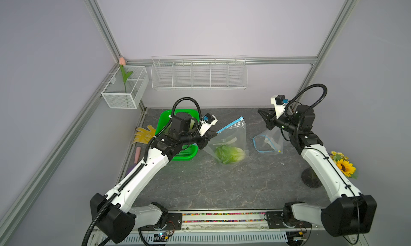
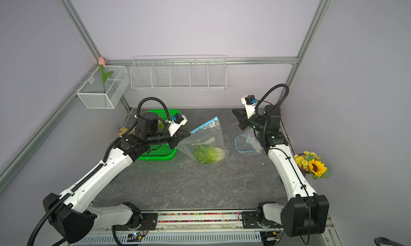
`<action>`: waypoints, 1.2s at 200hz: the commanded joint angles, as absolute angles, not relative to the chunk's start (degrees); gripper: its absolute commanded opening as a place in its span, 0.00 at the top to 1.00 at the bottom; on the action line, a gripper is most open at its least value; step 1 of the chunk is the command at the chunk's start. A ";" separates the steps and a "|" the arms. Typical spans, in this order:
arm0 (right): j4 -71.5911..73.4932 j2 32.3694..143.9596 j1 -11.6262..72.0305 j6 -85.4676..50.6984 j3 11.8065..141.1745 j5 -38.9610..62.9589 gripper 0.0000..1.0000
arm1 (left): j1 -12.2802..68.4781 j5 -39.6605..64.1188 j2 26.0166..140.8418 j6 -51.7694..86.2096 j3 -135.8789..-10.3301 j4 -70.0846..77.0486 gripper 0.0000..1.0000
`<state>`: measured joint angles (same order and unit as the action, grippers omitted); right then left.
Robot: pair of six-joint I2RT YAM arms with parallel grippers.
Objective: Open the zip-top bag and take out the chinese cabbages
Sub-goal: Unzip the zipper on the zipper food storage bag.
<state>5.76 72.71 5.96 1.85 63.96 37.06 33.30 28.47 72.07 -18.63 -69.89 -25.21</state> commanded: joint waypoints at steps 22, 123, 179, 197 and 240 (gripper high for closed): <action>22.26 75.14 6.17 -10.30 62.15 55.34 0.17 | 32.87 28.36 71.63 -18.23 -69.74 -24.68 0.99; 0.35 81.89 15.82 4.56 68.18 60.02 0.31 | 32.89 29.17 71.63 -17.92 -69.96 -23.78 0.99; 2.17 80.90 16.08 3.64 67.55 59.72 0.93 | 32.87 29.40 71.76 -17.93 -69.76 -23.72 0.99; 3.84 79.31 16.08 3.39 66.19 53.35 0.93 | 32.87 29.27 71.75 -17.99 -69.78 -23.71 0.99; 5.65 74.71 16.10 4.60 62.97 30.18 0.93 | 32.82 27.23 70.85 -18.56 -69.69 -25.26 0.99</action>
